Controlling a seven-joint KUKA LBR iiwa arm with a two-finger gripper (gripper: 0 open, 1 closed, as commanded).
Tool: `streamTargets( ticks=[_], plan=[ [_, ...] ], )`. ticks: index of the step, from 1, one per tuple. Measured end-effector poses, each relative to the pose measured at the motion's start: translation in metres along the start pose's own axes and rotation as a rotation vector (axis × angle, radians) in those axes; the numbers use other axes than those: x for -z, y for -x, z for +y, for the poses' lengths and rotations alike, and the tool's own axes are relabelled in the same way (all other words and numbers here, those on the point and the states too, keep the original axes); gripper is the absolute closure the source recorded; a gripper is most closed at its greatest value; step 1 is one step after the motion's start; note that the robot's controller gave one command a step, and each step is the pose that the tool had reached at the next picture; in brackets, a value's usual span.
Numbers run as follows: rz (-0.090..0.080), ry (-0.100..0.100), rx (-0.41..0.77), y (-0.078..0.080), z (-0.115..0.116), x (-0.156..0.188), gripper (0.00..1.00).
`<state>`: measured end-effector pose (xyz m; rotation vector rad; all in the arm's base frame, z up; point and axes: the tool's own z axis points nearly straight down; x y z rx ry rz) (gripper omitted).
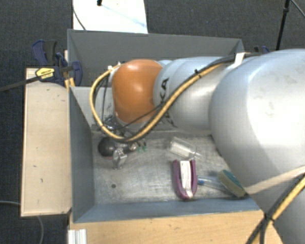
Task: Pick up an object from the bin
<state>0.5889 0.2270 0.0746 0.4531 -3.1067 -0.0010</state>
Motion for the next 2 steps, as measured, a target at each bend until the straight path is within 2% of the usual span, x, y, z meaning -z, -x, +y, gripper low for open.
streamTargets(
  ticks=[1, 2],
  plan=[
    [-0.005, 0.001, -0.006, 0.002, 0.0, 0.003, 1.0],
    [-0.013, -0.001, -0.011, -0.005, -0.022, 0.143, 1.0]
  ],
)
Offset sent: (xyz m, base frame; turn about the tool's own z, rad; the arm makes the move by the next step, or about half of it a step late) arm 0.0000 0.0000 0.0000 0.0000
